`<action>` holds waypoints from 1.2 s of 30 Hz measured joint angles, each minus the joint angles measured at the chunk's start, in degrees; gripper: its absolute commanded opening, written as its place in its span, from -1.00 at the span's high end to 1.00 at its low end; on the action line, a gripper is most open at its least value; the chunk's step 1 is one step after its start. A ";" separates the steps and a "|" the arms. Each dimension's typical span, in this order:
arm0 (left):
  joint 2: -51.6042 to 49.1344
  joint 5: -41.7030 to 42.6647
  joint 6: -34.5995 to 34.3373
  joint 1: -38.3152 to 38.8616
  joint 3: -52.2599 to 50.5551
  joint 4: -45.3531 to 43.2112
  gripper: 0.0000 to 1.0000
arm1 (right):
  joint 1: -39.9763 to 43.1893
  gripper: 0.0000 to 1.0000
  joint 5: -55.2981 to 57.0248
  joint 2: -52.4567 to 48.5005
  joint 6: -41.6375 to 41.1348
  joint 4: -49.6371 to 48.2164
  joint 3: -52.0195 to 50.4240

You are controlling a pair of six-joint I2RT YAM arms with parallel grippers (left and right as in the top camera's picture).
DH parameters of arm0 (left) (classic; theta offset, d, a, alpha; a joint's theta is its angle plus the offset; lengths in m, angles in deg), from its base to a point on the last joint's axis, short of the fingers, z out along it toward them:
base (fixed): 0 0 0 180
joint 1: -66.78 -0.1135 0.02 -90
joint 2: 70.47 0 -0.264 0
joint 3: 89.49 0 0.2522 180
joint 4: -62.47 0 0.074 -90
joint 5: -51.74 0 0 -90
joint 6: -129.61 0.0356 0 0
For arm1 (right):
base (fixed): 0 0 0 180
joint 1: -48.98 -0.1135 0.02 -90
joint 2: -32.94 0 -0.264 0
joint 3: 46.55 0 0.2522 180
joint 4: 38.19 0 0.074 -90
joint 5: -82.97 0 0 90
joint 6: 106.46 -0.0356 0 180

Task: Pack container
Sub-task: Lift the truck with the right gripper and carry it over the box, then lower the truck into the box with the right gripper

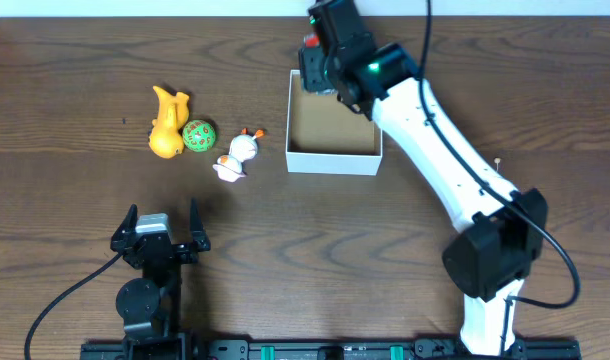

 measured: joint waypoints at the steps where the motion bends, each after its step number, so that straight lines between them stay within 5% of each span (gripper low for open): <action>1: 0.00 0.00 0.00 0.00 0.00 0.02 -0.96 | -0.09 0.42 0.44 -0.48 -1.07 0.94 -0.13; 13: 0.00 0.00 0.02 0.00 0.00 0.00 -0.96 | -0.09 0.46 5.20 -3.06 -12.68 8.55 -0.63; 36: -0.02 0.00 0.02 0.00 0.00 0.00 -0.96 | 4.55 0.27 9.57 -9.57 -10.64 11.10 -0.85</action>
